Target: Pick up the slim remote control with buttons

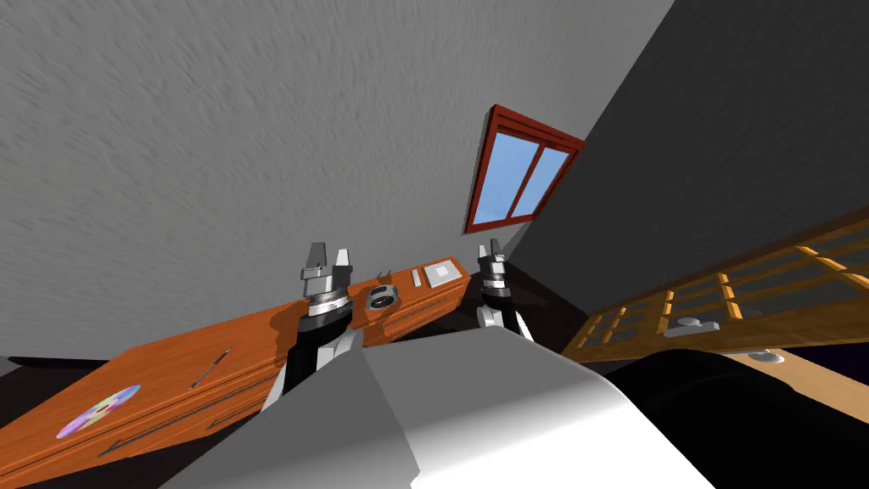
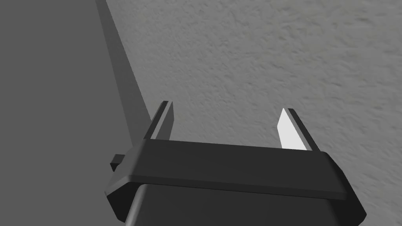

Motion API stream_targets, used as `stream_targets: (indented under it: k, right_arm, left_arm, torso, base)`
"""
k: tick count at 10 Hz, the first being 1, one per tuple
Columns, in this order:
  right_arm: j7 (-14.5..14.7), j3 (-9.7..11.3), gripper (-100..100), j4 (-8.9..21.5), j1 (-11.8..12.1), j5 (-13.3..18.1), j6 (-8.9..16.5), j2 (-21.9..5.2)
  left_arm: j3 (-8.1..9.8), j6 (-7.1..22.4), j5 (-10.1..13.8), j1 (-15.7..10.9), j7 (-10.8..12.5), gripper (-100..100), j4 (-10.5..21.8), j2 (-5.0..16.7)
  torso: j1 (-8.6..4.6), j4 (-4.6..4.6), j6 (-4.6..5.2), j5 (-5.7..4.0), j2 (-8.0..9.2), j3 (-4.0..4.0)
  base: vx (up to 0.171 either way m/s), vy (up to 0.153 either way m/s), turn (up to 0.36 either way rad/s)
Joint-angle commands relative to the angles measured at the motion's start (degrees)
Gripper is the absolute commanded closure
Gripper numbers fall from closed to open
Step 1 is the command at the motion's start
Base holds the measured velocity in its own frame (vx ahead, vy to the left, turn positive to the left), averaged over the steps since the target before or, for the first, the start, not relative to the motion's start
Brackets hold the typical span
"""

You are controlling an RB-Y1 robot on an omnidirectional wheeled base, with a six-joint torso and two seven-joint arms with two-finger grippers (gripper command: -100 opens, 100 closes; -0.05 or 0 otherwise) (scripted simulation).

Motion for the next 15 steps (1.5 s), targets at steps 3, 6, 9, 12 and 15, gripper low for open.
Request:
stream_targets:
  k: [3, 6, 9, 12, 15]
  right_arm:
    - [0.0, 0.0, 0, 0.0, 0.0, 0.0, 0.0, 0.0]
    - [0.0, 0.0, 0, 0.0, 0.0, 0.0, 0.0, 0.0]
    - [0.0, 0.0, 0, 0.0, 0.0, 0.0, 0.0, 0.0]
    - [0.0, 0.0, 0, 0.0, 0.0, 0.0, 0.0, 0.0]
    - [0.0, 0.0, 0, 0.0, 0.0, 0.0, 0.0, 0.0]
  left_arm:
    - [0.37, 2.4, 1.5, -1.3, -0.4, -100, 4.1, 3.9]
    - [0.90, 5.7, 3.7, -3.1, -1.2, -100, 9.3, 7.8]
    - [1.40, 8.5, 5.6, -4.5, -2.1, -100, 14.1, 10.7]
    - [2.02, 11.9, 7.8, -6.2, -3.2, -100, 19.2, 13.7]
    - [2.37, 13.8, 9.1, -7.0, -3.9, -100, 22.4, 15.2]
  torso:
    - [0.05, 0.03, 0.03, 0.01, 0.15, 0.08]
    - [0.05, 0.04, 0.02, 0.01, 0.18, 0.10]
    - [0.08, 0.05, 0.02, 0.02, 0.22, 0.13]
    - [0.05, 0.03, -0.02, 0.01, 0.09, 0.06]
    - [0.08, 0.02, 0.02, 0.02, 0.10, 0.06]
  base:
    - [-0.043, 0.007, -0.199]
    - [-0.054, 0.005, -0.261]
    - [-0.056, 0.006, -0.258]
    - [-0.029, -0.003, -0.208]
    - [-0.028, 0.006, -0.186]
